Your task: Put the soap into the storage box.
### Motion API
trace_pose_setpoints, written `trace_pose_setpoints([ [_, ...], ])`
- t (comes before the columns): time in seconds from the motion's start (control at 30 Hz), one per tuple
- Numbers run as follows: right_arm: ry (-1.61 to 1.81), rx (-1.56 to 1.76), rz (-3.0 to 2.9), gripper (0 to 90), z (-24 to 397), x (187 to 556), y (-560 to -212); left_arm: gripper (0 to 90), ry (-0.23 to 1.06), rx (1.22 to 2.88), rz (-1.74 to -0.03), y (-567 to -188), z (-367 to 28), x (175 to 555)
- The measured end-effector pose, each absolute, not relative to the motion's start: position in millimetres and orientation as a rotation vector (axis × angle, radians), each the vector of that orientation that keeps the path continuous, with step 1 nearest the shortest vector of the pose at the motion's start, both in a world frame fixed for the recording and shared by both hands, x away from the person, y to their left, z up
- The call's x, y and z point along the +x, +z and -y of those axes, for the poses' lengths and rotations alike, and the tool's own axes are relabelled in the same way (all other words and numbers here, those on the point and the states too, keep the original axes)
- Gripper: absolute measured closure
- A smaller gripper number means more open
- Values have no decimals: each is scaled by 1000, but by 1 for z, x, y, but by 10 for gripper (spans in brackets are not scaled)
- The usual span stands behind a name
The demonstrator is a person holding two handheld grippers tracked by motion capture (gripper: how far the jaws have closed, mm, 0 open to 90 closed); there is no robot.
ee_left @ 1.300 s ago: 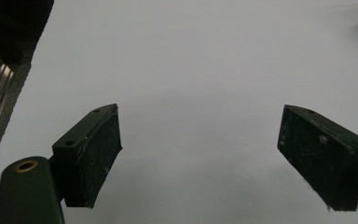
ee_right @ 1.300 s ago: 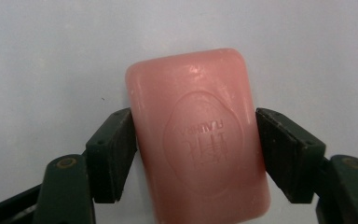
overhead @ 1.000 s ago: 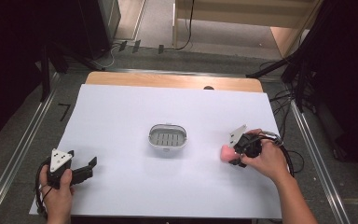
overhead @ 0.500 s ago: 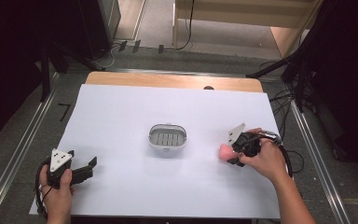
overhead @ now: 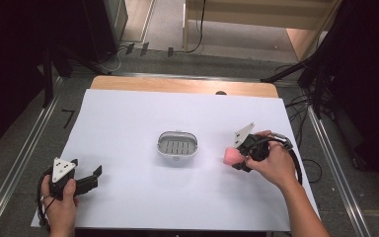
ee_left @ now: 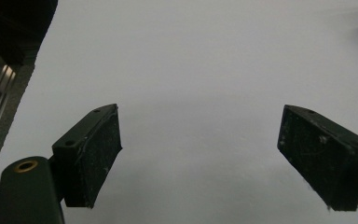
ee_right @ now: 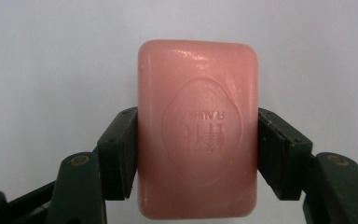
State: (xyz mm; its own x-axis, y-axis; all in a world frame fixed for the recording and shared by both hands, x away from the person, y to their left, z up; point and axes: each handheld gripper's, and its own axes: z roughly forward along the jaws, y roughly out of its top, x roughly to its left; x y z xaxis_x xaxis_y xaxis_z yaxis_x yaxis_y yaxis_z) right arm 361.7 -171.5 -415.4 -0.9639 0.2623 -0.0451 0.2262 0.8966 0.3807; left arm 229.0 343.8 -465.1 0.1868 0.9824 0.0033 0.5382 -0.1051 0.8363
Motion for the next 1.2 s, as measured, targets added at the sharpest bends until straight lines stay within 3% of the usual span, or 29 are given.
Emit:
trace_pose_setpoints([
  [1.2, 647, 333, -3008, 388, 95, 380, -391, 134, 821, 1733, -1458, -465, -343, 228],
])
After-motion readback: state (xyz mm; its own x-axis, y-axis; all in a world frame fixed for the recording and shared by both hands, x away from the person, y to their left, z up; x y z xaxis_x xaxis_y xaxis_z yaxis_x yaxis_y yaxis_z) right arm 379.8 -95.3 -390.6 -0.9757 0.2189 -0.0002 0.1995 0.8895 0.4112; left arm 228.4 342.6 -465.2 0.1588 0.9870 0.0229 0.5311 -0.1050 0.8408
